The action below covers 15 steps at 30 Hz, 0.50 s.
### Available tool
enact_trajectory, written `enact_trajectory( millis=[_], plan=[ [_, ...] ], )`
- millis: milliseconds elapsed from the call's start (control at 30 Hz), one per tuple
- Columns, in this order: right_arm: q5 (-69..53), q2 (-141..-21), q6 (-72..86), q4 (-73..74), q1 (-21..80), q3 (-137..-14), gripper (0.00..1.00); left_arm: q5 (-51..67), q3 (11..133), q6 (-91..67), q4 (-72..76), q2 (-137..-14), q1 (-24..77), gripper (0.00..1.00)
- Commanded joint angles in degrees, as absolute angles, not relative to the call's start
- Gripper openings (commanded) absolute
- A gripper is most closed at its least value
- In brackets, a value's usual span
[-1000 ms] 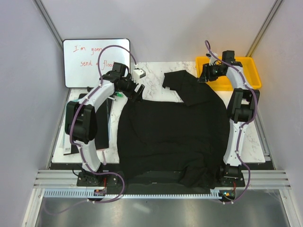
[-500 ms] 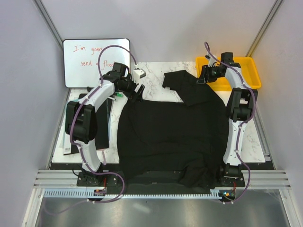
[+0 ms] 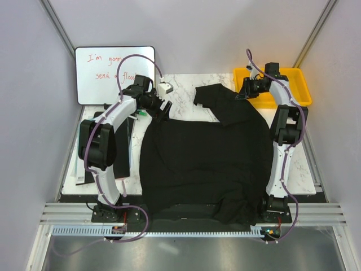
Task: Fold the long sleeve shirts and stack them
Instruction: Fold the shirt
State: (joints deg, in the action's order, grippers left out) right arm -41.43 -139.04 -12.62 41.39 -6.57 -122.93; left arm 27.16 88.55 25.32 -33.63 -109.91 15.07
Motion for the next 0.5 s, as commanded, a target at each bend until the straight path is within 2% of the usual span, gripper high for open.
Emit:
enact_trajectory(
  millis=[0, 133, 233, 300, 433, 467],
  plan=[
    [-43.8, -134.2, -12.9, 41.0, -6.9, -124.3, 0.25, 27.6, 90.7, 23.7, -32.0, -110.1, 14.7, 0.91],
    [-43.5, -134.0, -13.0, 41.0, -7.0, -124.4, 0.25, 27.6, 90.8, 23.8, -32.0, -110.1, 14.5, 0.91],
    [-43.4, -133.9, -12.9, 41.2, -7.1, -124.2, 0.31, 27.5, 90.9, 23.8, -31.9, -110.2, 14.5, 0.91],
    [-43.7, -133.8, -13.0, 41.4, -7.2, -124.1, 0.25, 27.5, 91.1, 23.7, -31.8, -110.5, 14.3, 0.91],
    [-44.0, -133.2, -12.9, 41.5, -7.3, -124.2, 0.22, 27.6, 91.9, 23.6, -31.9, -111.6, 13.9, 0.9],
    [-44.2, -132.9, -13.0, 41.6, -7.4, -124.2, 0.18, 27.7, 92.3, 23.7, -31.8, -111.8, 13.7, 0.9]
  ],
)
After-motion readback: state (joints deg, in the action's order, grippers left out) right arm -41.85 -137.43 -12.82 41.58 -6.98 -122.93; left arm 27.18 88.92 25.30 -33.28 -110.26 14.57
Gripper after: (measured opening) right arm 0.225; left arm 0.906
